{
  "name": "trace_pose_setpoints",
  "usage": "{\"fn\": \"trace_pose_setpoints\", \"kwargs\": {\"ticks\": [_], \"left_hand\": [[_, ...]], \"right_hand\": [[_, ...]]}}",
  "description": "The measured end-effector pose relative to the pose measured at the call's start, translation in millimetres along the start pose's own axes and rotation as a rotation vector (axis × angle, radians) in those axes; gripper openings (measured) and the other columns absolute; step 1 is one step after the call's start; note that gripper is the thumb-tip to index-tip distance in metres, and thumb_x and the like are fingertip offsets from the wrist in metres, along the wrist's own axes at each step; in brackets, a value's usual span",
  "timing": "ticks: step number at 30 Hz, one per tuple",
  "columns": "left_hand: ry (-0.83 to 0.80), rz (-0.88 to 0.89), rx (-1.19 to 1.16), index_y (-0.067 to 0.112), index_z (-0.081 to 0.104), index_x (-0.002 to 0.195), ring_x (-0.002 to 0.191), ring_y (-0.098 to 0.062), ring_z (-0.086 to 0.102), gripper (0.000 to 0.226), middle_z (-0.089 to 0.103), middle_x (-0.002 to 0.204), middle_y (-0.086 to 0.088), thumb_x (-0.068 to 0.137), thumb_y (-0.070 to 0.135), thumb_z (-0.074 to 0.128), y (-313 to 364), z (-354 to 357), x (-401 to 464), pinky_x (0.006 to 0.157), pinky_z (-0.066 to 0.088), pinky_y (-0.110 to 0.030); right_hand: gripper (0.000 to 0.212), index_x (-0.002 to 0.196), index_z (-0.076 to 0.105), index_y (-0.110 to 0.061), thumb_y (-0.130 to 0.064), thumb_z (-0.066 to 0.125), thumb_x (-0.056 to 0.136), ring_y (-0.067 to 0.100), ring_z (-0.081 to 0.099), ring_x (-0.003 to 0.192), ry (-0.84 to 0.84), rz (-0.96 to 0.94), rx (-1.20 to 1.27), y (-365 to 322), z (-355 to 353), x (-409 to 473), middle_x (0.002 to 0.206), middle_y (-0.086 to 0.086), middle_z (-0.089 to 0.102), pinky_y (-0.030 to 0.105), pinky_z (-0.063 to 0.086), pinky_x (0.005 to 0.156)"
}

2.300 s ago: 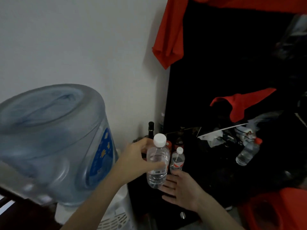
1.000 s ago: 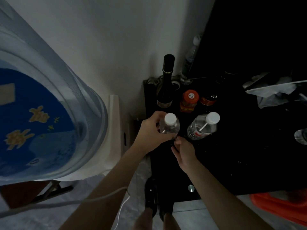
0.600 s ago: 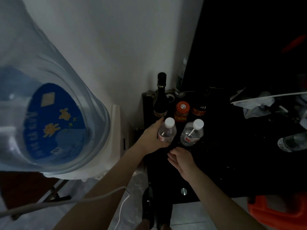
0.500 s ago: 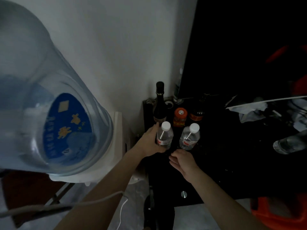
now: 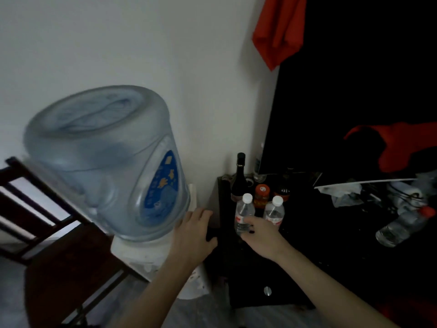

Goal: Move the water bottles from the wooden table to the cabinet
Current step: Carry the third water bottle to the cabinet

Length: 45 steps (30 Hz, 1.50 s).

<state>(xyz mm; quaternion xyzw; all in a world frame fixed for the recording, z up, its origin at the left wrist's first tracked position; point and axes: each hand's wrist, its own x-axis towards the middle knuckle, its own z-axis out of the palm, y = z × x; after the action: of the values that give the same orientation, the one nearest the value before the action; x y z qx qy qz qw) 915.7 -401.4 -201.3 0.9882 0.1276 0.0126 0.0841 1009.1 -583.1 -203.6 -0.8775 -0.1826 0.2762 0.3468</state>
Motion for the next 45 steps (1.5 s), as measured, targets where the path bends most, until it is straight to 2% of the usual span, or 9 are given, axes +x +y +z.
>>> {"fn": "trace_pose_setpoints", "kwargs": {"ticks": [1,3,5,7,14,18,24,34,45], "left_hand": [[0.029,-0.003,0.024,0.020,0.065,0.114,0.102,-0.029,0.067,0.058,0.064,0.122,-0.001,0.062,0.045,0.071,-9,-8,-12,0.076,0.055,-0.043],[0.086,-0.036,0.066,0.017,0.069,0.105,0.090,-0.032,0.069,0.063,0.069,0.113,-0.005,0.050,0.044,0.080,-27,-26,-40,0.068,0.056,-0.042],[0.139,-0.106,0.123,0.017,0.070,0.108,0.092,-0.032,0.070,0.071,0.070,0.115,-0.007,0.045,0.044,0.089,-45,-44,-73,0.071,0.056,-0.042],[0.173,-0.208,0.159,0.017,0.069,0.113,0.101,-0.032,0.069,0.075,0.069,0.123,-0.009,0.047,0.046,0.090,-66,-59,-113,0.079,0.056,-0.045],[0.178,-0.574,0.135,0.020,0.069,0.119,0.117,-0.031,0.063,0.069,0.063,0.136,-0.008,0.055,0.042,0.085,-131,-93,-265,0.093,0.052,-0.049],[0.220,-0.786,0.113,0.024,0.048,0.143,0.141,-0.027,0.042,0.071,0.038,0.158,-0.005,0.079,0.047,0.069,-156,-110,-348,0.114,0.036,-0.047],[0.308,-1.114,0.142,0.026,0.024,0.155,0.157,-0.024,0.005,0.072,0.001,0.170,-0.003,0.094,0.050,0.056,-179,-123,-470,0.125,0.008,-0.049],[0.256,-1.778,0.172,0.028,0.008,0.160,0.156,-0.027,-0.015,0.082,-0.023,0.167,-0.002,0.095,0.059,0.049,-135,-119,-625,0.124,0.002,-0.051],[0.228,-2.367,0.160,0.028,0.021,0.157,0.156,-0.027,0.007,0.079,0.001,0.169,-0.004,0.092,0.065,0.048,-19,-114,-728,0.124,0.013,-0.051]], "right_hand": [[0.040,0.132,0.058,-0.014,-0.022,0.059,0.093,0.007,0.062,0.080,0.008,-0.047,-0.052,-10,4,-7,0.106,0.004,0.068,0.015,0.049,0.066],[0.048,0.141,0.049,-0.015,-0.023,0.059,0.095,0.000,0.055,0.070,0.033,-0.135,-0.161,-30,17,-19,0.104,0.004,0.065,0.009,0.039,0.055],[0.051,0.143,0.047,-0.014,-0.026,0.058,0.095,0.013,0.064,0.094,0.044,-0.227,-0.308,-56,35,-35,0.121,0.007,0.062,0.020,0.051,0.074],[0.050,0.141,0.049,-0.014,-0.028,0.057,0.094,0.021,0.057,0.121,0.045,-0.313,-0.433,-86,64,-55,0.137,0.005,0.054,0.035,0.050,0.096],[0.056,0.148,0.038,-0.022,-0.034,0.050,0.095,0.020,0.037,0.140,-0.108,-0.611,-0.641,-183,177,-128,0.157,-0.001,0.034,0.034,0.035,0.111],[0.054,0.147,0.041,-0.024,-0.031,0.051,0.094,0.018,0.043,0.135,-0.186,-0.842,-0.633,-233,242,-162,0.153,-0.003,0.039,0.033,0.041,0.107],[0.057,0.152,0.036,-0.024,-0.030,0.051,0.097,0.017,0.032,0.144,-0.411,-1.187,-0.653,-305,332,-223,0.160,-0.001,0.031,0.031,0.034,0.112],[0.064,0.154,0.030,-0.029,-0.031,0.054,0.094,0.019,0.028,0.147,-0.841,-1.630,-0.678,-354,460,-353,0.163,-0.002,0.025,0.037,0.032,0.117],[0.063,0.150,0.035,-0.024,-0.030,0.056,0.091,0.024,0.031,0.144,-1.254,-2.048,-0.691,-303,499,-517,0.161,0.001,0.029,0.039,0.034,0.111]]}}
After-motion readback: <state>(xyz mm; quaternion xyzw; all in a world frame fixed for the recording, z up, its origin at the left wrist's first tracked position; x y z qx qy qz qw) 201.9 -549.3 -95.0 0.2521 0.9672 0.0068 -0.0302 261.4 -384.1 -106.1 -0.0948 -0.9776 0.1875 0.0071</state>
